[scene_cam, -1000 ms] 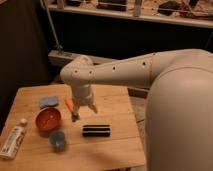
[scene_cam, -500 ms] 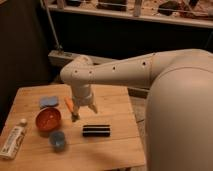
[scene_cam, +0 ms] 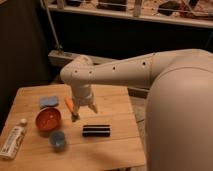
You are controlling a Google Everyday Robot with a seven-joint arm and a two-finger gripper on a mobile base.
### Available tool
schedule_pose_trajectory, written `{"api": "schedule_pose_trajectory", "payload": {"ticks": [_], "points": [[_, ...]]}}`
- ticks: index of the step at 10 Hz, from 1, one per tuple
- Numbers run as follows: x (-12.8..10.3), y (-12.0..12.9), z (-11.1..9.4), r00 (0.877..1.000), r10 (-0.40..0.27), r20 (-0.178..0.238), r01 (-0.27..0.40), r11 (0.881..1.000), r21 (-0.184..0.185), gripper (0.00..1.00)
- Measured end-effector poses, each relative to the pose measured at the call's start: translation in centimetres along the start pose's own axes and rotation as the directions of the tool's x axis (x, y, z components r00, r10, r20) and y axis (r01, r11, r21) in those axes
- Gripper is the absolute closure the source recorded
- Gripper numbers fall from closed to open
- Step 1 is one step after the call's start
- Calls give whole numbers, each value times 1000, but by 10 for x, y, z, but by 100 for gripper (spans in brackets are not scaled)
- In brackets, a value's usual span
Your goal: Push the ceramic bowl across the table
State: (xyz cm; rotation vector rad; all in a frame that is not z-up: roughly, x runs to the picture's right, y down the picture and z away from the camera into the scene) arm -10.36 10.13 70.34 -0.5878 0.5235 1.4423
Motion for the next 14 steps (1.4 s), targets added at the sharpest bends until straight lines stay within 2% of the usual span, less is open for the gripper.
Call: {"api": "schedule_pose_trajectory", "payload": {"ticks": [6, 8, 10, 12, 14], "points": [[-1, 0, 1, 1000, -4, 1, 4, 1000, 0, 35], [-19, 9, -2, 997, -48, 57, 49, 999, -8, 35], [-44, 28, -11, 987, -99, 127, 102, 995, -20, 35], [-60, 41, -19, 977, -131, 168, 135, 991, -13, 35], [-72, 71, -23, 964, -190, 188, 192, 981, 6, 35]]}}
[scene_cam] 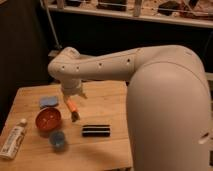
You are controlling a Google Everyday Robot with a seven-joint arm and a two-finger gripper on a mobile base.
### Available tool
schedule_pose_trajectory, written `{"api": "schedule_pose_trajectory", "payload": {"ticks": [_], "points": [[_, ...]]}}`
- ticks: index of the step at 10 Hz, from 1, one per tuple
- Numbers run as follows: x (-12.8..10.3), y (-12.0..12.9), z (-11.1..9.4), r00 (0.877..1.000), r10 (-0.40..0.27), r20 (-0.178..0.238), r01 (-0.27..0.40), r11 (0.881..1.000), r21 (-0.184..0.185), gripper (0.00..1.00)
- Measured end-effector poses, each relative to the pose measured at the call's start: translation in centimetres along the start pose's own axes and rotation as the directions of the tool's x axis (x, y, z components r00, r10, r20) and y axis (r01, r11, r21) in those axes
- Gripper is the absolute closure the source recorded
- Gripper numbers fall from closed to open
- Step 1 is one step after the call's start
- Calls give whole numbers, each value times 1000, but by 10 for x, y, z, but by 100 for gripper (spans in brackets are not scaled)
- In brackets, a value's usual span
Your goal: Push the ceramic bowl across the table
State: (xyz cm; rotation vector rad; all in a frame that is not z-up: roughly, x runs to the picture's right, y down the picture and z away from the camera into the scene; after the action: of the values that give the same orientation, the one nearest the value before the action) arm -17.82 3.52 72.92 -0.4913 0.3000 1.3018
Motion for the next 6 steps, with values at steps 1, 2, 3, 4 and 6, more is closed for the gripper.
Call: {"api": "schedule_pose_trajectory", "payload": {"ticks": [1, 2, 3, 4, 6], "points": [[-6, 14, 2, 1000, -28, 2, 28, 1000, 2, 35], [-11, 27, 7, 998, -56, -2, 56, 998, 12, 35], [-14, 35, 14, 997, -74, -13, 74, 997, 27, 35], [-16, 40, 21, 996, -87, -24, 87, 995, 42, 35], [-17, 44, 43, 992, -108, -64, 114, 989, 92, 35]]}}
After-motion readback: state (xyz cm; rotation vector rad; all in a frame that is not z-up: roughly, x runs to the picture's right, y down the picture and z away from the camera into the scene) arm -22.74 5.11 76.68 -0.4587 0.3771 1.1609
